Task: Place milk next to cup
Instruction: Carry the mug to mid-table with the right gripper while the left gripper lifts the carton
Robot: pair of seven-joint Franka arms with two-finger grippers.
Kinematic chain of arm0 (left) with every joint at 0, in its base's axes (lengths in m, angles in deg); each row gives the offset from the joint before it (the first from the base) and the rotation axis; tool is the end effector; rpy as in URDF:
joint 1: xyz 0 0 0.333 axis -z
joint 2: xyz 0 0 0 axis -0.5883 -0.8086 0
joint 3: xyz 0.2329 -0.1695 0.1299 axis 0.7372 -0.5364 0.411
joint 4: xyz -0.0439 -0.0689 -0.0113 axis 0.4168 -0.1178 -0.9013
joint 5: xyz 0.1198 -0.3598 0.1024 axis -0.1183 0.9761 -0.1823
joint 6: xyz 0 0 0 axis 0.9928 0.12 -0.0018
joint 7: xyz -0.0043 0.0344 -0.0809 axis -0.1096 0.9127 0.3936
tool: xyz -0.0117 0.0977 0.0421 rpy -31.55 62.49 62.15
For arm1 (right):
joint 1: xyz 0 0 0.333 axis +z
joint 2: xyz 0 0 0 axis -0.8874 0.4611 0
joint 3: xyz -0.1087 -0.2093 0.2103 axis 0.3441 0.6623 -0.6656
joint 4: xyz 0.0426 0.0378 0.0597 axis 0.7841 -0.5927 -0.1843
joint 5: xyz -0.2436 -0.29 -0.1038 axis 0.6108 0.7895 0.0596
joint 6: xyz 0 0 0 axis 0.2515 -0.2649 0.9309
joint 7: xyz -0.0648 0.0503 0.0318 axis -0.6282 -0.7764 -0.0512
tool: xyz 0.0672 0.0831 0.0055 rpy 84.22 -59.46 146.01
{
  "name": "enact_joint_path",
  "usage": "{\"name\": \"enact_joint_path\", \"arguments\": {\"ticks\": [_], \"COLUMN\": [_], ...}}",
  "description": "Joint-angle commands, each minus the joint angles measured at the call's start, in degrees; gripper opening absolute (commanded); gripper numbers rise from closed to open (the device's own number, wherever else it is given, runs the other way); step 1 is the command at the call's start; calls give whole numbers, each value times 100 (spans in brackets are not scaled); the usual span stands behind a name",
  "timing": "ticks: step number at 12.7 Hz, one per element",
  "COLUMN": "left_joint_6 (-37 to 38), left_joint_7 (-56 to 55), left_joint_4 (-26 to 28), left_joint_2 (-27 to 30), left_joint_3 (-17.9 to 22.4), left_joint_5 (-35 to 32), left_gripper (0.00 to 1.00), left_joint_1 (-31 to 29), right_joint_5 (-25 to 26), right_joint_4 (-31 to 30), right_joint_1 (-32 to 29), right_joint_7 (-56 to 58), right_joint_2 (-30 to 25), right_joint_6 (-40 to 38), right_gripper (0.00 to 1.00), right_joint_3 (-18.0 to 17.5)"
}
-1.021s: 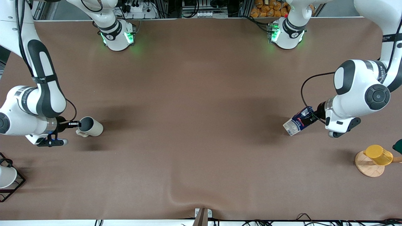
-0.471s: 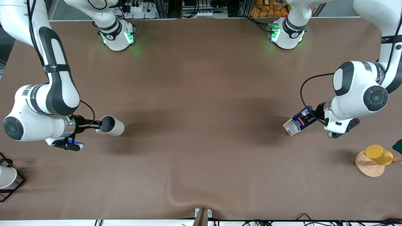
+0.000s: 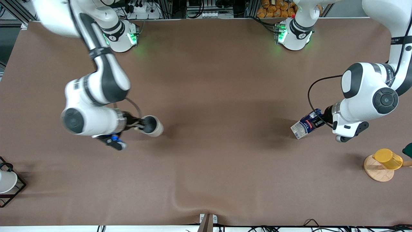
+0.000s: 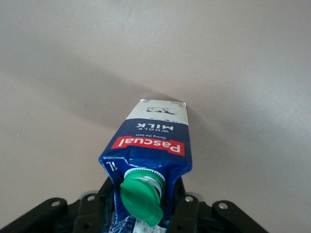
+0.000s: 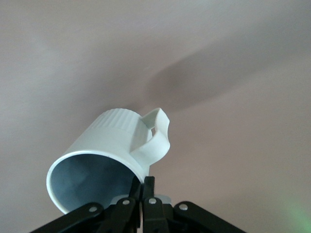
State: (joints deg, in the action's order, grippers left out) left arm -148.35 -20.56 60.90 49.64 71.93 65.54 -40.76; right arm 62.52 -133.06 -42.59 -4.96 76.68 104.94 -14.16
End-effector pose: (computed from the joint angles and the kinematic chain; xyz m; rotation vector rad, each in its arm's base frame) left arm 0.6005 -0.0440 0.3518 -2.9973 -0.8302 0.2430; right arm 0.6230 0.2505 0.3623 -2.8772 0.7497 0.4792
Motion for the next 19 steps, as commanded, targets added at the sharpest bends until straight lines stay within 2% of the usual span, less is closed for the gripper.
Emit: {"name": "enact_joint_path", "arguments": {"ticks": [1, 7, 10, 12, 13, 14, 16, 17, 19], "left_joint_6": [75, 1085, 1384, 1840, 1929, 2061, 2202, 2202, 2202], "left_joint_7": [-65, -144, -117, -161, -170, -257, -494, -513, -495], "left_joint_4": [-213, -1066, -1172, -1356, -1366, -1400, -1453, -1454, -1515], "left_joint_2": [132, 229, 361, 352, 370, 378, 370, 361, 317], "left_joint_3": [-109, -829, -1198, -1480, -1620, -1778, -2129, -2262, -2447], "left_joint_5": [-43, -43, -95, -104, -104, -104, -122, -139, -148], "left_gripper": [46, 46, 44, 43, 44, 44, 44, 44, 46], "left_joint_1": [59, 50, 50, 68, 59, 59, 59, 76, 207], "right_joint_5": [-141, -202, -334, -334, -325, -317, -325, -334, -308], "right_joint_4": [39, 48, 48, 48, 56, 56, 187, 345, 1081], "right_joint_1": [621, 1607, 1836, 1845, 1845, 1810, 1740, 1627, 1363], "right_joint_7": [-1060, -2558, -2699, -2708, -2708, -2691, -2656, -2647, -2621], "right_joint_2": [234, 981, 1149, 1149, 1149, 1141, 1053, 1009, 1009], "right_joint_6": [622, 2153, 2260, 2252, 2252, 2243, 2129, 1676, 351], "right_gripper": [0, 0, 0, 0, 45, 99, 100, 100, 100], "right_joint_3": [83, 74, 74, 74, 74, 74, 91, 100, 109]}}
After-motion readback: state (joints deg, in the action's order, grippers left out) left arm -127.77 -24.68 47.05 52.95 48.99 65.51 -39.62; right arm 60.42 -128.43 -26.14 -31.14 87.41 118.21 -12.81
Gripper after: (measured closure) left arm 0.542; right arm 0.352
